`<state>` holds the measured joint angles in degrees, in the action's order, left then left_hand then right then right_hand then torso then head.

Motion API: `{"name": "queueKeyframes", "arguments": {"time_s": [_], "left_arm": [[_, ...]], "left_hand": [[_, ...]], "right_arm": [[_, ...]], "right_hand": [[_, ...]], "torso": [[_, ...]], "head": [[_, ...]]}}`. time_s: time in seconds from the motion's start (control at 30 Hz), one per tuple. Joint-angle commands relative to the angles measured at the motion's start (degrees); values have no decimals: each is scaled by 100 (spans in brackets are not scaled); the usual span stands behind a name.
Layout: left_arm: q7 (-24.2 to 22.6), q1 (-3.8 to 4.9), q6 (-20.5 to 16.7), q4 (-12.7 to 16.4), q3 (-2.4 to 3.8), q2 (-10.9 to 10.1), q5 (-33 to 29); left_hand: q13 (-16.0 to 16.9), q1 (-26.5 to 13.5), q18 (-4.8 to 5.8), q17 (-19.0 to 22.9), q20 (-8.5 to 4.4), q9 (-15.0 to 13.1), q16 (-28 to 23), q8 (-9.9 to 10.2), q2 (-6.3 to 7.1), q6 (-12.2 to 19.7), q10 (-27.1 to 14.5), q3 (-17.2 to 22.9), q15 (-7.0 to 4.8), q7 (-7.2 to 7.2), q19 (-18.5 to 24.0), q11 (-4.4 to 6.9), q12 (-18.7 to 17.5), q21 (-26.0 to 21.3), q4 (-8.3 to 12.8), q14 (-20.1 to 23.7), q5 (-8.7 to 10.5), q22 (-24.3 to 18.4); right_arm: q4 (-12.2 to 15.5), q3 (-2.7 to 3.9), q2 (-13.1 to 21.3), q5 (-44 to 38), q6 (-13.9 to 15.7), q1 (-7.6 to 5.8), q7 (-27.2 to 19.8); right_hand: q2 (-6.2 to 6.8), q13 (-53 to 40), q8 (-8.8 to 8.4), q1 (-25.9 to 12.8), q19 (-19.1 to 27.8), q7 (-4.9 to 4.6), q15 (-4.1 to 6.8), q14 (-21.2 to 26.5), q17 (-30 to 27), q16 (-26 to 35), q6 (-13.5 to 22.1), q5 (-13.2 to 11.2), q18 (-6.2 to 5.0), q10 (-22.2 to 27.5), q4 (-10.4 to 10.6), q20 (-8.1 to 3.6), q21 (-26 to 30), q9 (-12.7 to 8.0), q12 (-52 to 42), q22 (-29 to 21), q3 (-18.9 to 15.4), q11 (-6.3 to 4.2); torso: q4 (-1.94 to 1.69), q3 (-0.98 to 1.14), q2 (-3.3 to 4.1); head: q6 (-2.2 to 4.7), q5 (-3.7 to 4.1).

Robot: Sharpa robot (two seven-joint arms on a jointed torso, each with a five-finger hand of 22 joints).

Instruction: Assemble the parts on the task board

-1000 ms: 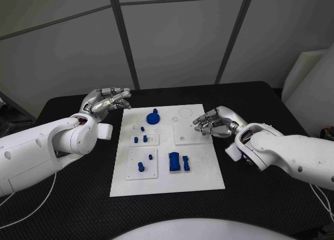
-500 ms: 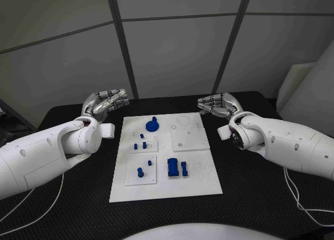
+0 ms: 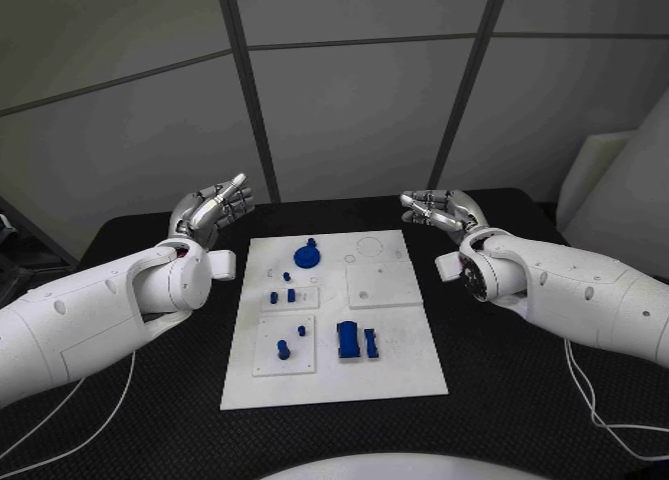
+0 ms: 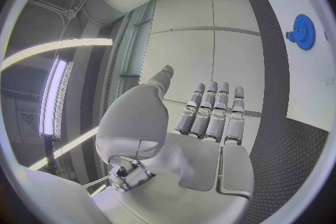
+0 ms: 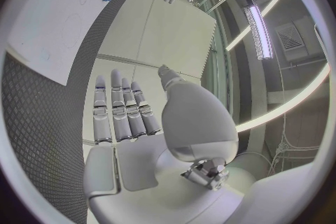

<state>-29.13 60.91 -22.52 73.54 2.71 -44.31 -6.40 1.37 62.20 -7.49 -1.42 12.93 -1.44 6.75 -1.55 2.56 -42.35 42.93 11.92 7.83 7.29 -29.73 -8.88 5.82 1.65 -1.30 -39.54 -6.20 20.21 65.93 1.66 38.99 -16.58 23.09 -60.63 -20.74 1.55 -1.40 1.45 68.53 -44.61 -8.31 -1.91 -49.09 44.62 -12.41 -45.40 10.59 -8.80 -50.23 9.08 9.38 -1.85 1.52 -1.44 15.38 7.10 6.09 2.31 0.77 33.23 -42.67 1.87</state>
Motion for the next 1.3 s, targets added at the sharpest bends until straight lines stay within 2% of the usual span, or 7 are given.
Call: {"name": "queueKeyframes", "arguments": {"time_s": [0.03, 0.07, 0.47, 0.6, 0.63, 0.67, 1.3], "left_arm": [[-24, 0, -353, 209, -25, 2, 126], [-27, -4, -458, 293, -39, 0, 156], [-62, -67, -1973, 1493, -246, -34, 586], [-66, -74, -2152, 1636, -270, -38, 637], [-66, -75, -2160, 1642, -271, -38, 640], [-66, -75, -2160, 1642, -271, -38, 640], [-66, -75, -2160, 1642, -271, -38, 640]], "left_hand": [[-137, -2036, 225, 142, -424, 144, -225, 155, -256, 1386, -1405, -389, -257, -239, 972, 290, -582, -165, 130, 1294, 205, -662], [-137, -2209, 224, 142, -459, 144, -243, 155, -256, 1505, -1524, -422, -278, -259, 1054, 315, -582, -165, 130, 1404, 620, -718], [-137, -3755, 227, 142, -778, 144, -675, 155, -256, 2558, -2593, -718, -783, -729, 1796, 888, -582, -165, 130, 2387, 620, -1220], [-137, -4155, 229, 142, -863, 144, -675, 155, -256, 2828, -2870, -778, -783, -729, 1984, 888, -582, -165, 130, 2643, 620, -1351], [-137, -4240, 229, 142, -889, 144, -675, 155, -256, 2890, -2927, -1192, -783, -729, 2019, 888, -582, -165, 130, 2697, 620, -1378], [-137, -4317, 228, 142, -1293, 144, -675, 155, -256, 2941, -2977, -1192, -783, -729, 2059, 888, -582, -165, 130, 2744, 620, -1403], [-137, -5357, 227, 142, -1293, 144, -675, 155, -256, 3650, -3697, -1192, -783, -729, 2552, 888, -582, -165, 130, 3409, 620, -2021]], "right_arm": [[259, -12, 46, 239, 313, -7, -150], [362, -19, 71, 307, 399, -4, -186], [2058, -141, 485, 1429, 1815, 38, -784], [2344, -162, 556, 1619, 2054, 45, -885], [2376, -164, 563, 1640, 2080, 46, -896], [2395, -165, 568, 1653, 2096, 47, -902], [2403, -166, 570, 1658, 2103, 47, -905]], "right_hand": [[-155, 140, -145, -2240, 1458, 272, 191, 1605, -1458, 405, 1484, -346, 292, 1642, -294, -306, 185, -152, 144, -503, -235, -198], [-155, 140, -145, -2417, 1574, 292, 191, 1733, -1574, 438, 1602, -374, 292, 1773, -316, -330, 185, -152, 144, -542, -257, -609], [-155, 140, -145, -4132, 2692, 831, 191, 2964, -2691, 747, 2738, -640, 479, 3032, -908, -938, 185, -152, 144, -928, -710, -609], [-155, 140, -145, -4567, 2975, 831, 191, 3274, -2975, 827, 3029, -1059, 479, 3350, -908, -938, 185, -152, 144, -1026, -710, -609], [-155, 140, -145, -4661, 3034, 831, 191, 3343, -3036, 1241, 3091, -1059, 880, 3417, -908, -938, 185, -152, 144, -1047, -710, -609], [-155, 140, -145, -4746, 3090, 831, 191, 3402, -3092, 1241, 3147, -1059, 880, 3480, -908, -938, 185, -152, 144, -1066, -710, -609], [-155, 140, -145, -5895, 3834, 831, 191, 4223, -3840, 1241, 3910, -1059, 880, 4317, -908, -938, 185, -152, 144, -1538, -710, -609]], "torso": [[-46, -17, -43], [-60, -22, -55], [-225, -75, -200], [-231, -77, -205], [-231, -77, -205], [-231, -77, -205], [-231, -77, -205]], "head": [[147, -35], [199, -46], [807, -182], [829, -187], [829, -187], [829, -187], [829, -187]]}}
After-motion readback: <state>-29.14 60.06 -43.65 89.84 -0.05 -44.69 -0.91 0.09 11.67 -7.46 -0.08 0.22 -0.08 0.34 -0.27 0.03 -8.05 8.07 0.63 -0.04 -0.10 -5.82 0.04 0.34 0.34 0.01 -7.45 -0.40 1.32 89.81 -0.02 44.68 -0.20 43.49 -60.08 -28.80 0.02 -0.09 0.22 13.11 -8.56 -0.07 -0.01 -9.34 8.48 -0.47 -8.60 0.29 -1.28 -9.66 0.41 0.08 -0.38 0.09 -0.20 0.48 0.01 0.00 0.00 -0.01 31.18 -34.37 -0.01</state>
